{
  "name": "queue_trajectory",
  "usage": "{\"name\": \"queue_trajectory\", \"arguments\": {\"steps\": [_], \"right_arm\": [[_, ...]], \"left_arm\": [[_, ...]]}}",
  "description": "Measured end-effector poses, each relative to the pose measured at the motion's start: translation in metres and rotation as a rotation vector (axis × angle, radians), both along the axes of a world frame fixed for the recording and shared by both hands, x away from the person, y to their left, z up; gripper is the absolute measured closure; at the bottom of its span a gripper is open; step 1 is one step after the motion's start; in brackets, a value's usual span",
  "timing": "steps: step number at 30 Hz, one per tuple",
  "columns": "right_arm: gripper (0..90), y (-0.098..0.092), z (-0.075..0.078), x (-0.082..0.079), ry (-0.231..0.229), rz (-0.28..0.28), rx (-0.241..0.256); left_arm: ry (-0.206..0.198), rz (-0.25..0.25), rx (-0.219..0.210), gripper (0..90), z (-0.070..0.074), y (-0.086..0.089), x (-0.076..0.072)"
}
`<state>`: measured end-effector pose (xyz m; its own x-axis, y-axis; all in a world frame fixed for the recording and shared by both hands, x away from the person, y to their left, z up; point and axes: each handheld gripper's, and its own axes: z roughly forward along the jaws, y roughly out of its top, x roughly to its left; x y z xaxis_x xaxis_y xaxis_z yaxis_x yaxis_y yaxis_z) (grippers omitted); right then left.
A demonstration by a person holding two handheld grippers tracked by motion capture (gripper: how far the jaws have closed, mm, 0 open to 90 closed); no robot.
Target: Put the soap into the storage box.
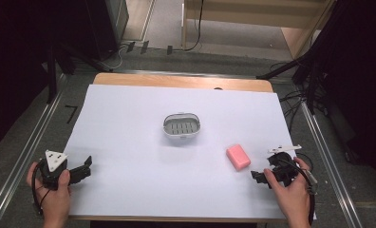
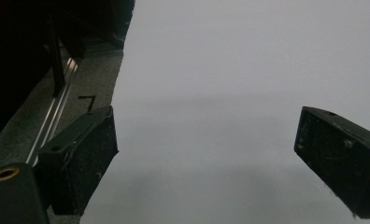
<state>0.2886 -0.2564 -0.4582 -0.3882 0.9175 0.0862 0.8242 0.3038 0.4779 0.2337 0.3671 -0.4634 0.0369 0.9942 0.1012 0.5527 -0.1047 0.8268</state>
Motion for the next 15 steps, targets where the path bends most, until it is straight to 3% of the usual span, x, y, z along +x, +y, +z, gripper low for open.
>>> {"name": "queue_trajectory", "arguments": {"steps": [15], "right_arm": [[0.0, 0.022, 0.003, 0.009, 0.007, 0.02, -0.014]], "left_arm": [[0.005, -0.002, 0.002, 6.5, 0.0, -0.001, 0.0]]}}
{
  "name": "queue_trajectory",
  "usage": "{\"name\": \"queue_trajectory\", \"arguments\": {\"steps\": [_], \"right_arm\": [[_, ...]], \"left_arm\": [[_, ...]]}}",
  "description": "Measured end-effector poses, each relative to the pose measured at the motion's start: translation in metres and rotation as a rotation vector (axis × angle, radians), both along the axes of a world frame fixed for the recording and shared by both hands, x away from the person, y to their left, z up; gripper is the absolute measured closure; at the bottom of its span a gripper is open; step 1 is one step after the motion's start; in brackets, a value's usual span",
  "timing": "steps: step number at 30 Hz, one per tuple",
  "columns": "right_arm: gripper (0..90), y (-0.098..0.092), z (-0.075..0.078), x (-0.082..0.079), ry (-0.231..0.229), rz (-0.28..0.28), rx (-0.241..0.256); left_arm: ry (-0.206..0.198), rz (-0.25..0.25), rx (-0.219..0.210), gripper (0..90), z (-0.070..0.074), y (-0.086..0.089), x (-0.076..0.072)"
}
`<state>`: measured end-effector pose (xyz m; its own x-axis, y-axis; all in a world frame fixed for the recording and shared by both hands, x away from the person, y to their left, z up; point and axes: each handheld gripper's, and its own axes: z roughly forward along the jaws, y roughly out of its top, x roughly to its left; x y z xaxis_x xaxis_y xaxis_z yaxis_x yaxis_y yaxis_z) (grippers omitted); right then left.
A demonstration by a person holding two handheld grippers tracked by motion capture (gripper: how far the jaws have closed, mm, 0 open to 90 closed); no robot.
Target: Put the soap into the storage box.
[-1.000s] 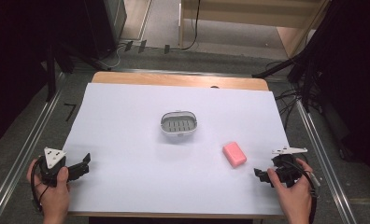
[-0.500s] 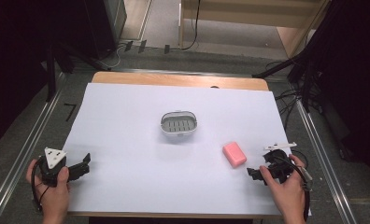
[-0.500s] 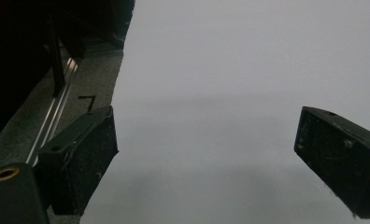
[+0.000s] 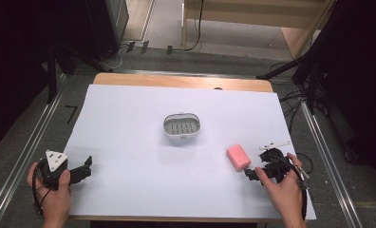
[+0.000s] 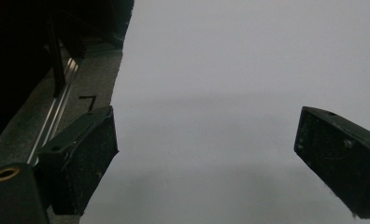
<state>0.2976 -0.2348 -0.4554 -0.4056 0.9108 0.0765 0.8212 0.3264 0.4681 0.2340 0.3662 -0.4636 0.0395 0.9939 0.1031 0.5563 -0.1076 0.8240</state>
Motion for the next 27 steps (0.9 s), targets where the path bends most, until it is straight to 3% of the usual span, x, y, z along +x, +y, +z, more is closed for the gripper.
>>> {"name": "queue_trajectory", "arguments": {"steps": [17, 27], "right_arm": [[0.0, 0.028, 0.001, 0.013, 0.014, 0.031, 0.026], [1.5, 0.042, 0.0, 0.023, 0.042, 0.015, 0.025]], "left_arm": [[0.009, -0.005, 0.018, 6.5, 0.0, -0.001, 0.001], [0.011, -0.006, 0.016, 6.5, 0.0, -0.001, 0.001]]}}
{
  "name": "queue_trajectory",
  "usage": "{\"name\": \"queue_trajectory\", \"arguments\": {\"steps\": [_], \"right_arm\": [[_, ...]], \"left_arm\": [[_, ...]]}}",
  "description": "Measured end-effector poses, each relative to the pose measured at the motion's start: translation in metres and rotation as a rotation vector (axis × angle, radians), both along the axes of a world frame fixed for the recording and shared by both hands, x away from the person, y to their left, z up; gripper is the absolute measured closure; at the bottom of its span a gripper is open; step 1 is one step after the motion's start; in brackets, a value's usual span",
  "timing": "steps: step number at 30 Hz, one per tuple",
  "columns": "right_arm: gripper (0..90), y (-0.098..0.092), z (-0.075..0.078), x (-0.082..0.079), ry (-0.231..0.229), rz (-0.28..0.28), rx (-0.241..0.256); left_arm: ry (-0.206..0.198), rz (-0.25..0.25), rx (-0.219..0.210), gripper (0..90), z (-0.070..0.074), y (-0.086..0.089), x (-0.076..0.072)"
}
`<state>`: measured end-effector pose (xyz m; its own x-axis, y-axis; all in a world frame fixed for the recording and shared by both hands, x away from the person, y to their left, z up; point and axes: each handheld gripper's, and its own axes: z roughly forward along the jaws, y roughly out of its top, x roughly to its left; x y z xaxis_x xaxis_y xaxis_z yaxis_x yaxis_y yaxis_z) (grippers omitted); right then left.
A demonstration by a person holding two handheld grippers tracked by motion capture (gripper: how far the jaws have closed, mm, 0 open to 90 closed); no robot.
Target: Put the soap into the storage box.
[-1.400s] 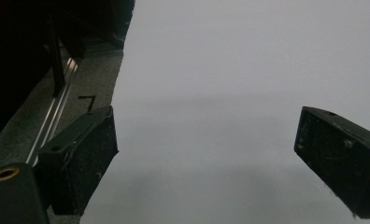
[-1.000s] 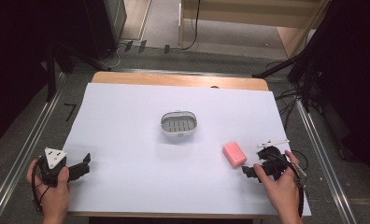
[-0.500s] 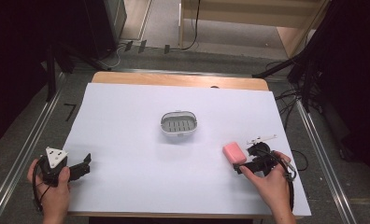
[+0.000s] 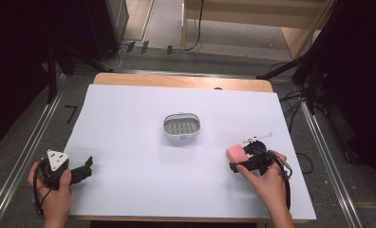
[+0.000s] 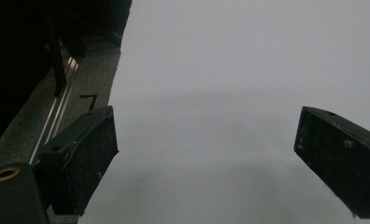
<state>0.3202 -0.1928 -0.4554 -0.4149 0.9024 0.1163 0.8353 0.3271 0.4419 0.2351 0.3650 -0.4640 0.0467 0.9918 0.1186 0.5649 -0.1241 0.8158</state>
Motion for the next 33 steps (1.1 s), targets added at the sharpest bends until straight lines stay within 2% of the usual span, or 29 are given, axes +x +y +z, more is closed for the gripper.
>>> {"name": "queue_trajectory", "arguments": {"steps": [8, 16, 21, 28, 33], "right_arm": [[13.2, 0.005, 0.003, 0.007, -0.002, -0.017, 0.0], [14.5, 0.009, 0.002, 0.011, 0.015, -0.01, -0.008], [20.8, 0.012, 0.001, 0.013, 0.02, -0.005, -0.006], [23.0, 0.014, 0.0, 0.014, 0.027, -0.015, -0.004], [28.7, 0.015, -0.001, 0.014, 0.033, -0.037, -0.014]], "left_arm": [[0.004, -0.001, 0.001, 6.5, 0.0, 0.0, 0.0], [0.004, 0.0, 0.002, 6.5, 0.0, 0.0, 0.001], [0.005, -0.001, 0.002, 6.5, 0.0, 0.0, 0.001], [0.008, -0.004, 0.002, 6.5, 0.0, 0.0, 0.001], [0.009, -0.004, 0.002, 6.5, 0.0, 0.0, 0.001]]}}
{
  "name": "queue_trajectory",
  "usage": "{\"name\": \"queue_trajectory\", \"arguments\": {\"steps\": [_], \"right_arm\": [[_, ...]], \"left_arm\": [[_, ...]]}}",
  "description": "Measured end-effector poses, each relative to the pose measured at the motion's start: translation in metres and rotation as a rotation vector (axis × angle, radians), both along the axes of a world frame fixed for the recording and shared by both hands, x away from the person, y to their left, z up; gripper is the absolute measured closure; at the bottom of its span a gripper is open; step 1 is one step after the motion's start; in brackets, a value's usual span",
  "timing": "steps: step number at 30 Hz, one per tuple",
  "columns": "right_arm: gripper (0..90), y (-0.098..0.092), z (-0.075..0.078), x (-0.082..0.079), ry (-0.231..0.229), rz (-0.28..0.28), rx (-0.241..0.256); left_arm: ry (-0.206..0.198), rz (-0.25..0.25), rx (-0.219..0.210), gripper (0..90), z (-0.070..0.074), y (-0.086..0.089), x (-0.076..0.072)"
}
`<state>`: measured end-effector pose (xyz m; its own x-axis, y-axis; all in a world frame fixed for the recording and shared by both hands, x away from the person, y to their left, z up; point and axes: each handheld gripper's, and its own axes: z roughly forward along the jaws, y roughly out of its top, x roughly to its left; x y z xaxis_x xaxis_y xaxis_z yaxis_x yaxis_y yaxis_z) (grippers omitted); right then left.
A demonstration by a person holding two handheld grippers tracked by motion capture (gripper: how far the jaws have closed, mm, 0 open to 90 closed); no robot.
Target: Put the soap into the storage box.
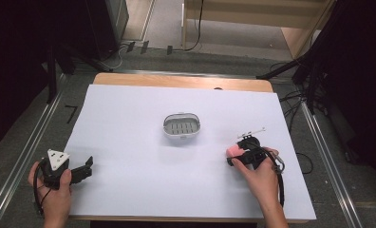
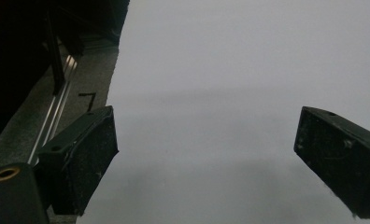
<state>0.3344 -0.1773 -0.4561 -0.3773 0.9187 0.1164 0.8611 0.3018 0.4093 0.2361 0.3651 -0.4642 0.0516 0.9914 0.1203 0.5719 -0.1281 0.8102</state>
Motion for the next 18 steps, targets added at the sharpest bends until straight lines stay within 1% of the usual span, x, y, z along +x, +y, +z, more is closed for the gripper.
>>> {"name": "queue_trajectory", "arguments": {"steps": [1, 2, 12, 15, 18], "right_arm": [[28.7, 0.0, 0.0, 0.0, 0.0, 0.0, 0.0], [30.6, -0.0004, 0.0005, 0.0002, 0.002, -0.003, 0.0], [31.7, -0.0011, 0.0007, 0.0002, 0.011, 0.0, -0.012], [35.5, -0.001, 0.0011, 0.0003, 0.009, 0.002, -0.026], [37.6, -0.0019, 0.0016, 0.0008, 0.008, 0.01, -0.022]], "left_arm": [[0.0, 0.0, 0.0, 6.5, 0.0, 0.0, 0.0], [0.0, 0.001, 0.0, 6.5, 0.0, 0.0, 0.0], [-0.001, 0.0, -0.004, 6.5, 0.0, 0.0003, 0.0], [-0.001, 0.0, -0.005, 6.5, -0.0001, 0.0004, 0.0001], [-0.001, 0.001, -0.007, 6.5, 0.0, 0.0004, 0.0]]}}
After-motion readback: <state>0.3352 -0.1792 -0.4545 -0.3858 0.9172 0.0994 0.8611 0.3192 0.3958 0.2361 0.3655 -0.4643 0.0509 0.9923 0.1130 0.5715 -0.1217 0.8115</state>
